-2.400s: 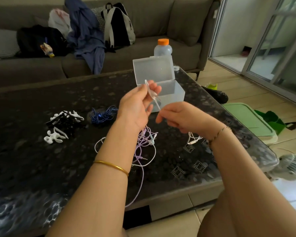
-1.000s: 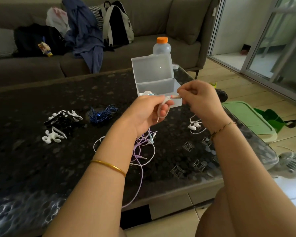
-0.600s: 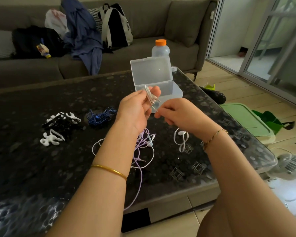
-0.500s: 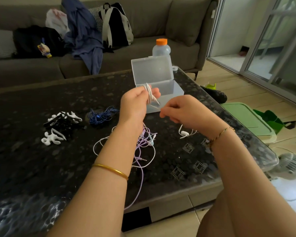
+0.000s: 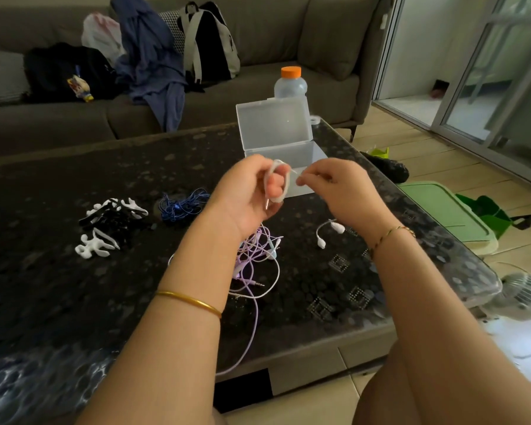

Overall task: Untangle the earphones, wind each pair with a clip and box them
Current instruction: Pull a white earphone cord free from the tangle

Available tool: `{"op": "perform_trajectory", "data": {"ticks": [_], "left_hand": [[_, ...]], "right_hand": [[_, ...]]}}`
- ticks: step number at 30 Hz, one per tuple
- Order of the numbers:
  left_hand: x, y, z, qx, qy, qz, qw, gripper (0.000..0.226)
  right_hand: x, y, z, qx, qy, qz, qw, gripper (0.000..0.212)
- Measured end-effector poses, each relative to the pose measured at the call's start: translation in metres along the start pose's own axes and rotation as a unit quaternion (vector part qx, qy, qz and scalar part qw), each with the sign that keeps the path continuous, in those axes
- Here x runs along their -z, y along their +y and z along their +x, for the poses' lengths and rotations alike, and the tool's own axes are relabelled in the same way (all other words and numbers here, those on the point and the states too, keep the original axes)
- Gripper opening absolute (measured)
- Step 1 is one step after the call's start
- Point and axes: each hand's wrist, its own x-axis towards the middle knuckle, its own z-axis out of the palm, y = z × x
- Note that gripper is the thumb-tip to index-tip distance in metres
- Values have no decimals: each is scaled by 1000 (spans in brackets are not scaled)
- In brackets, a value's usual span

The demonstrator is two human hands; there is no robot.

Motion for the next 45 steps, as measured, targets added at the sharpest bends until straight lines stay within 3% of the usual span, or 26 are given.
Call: {"op": "perform_trajectory", "data": {"ticks": [2,5,7,10,13,15,17,20,22,24,27,29,32,38,45], "left_hand": [[4,1,-1,16,18,-113,993,26],[6,1,-2,-23,47,-138,989,23],[4,-2,1,-61,68,-95,991,22],[3,-9,5,-154,135,65,977,18],[4,-14,7,-257,132,294,911,24],[3,-15,5,-248,96,408,873,27],[1,-15,3,-210,57,442,870,32],[-6,-12,1,-156,18,432,888,31],[-7,-10,3,-111,45,384,916,25],[-7,-8,5,-46,74,277,957,19],[-1,-6,5,33,24,86,995,22],[3,-4,2,70,3,-28,997,23],[4,-2,-2,78,-3,-103,992,20],[10,-1,2,-12,41,-83,996,20],[4,-7,3,-87,86,47,991,24]], "right_hand": [[1,1,-3,-49,-82,42,995,17],[3,0,-9,-113,-194,93,970,14],[6,-2,-11,-126,-251,120,952,15],[11,-8,-15,-104,-292,132,941,17],[15,-14,-15,-80,-229,145,959,19],[17,-13,-11,-72,-141,158,975,20],[14,-10,-7,-46,-73,113,990,21],[3,-7,-5,-8,-15,48,999,22],[-2,-6,-4,-7,12,38,999,19],[-5,-4,-2,-34,19,45,998,19],[-6,-4,-2,-52,-11,80,995,21],[-7,-5,-3,-66,-31,112,991,19],[-11,-7,-4,-85,-55,130,986,17],[-21,-13,-9,-105,-135,136,976,17],[-20,-20,-11,-65,-114,73,989,24]]}}
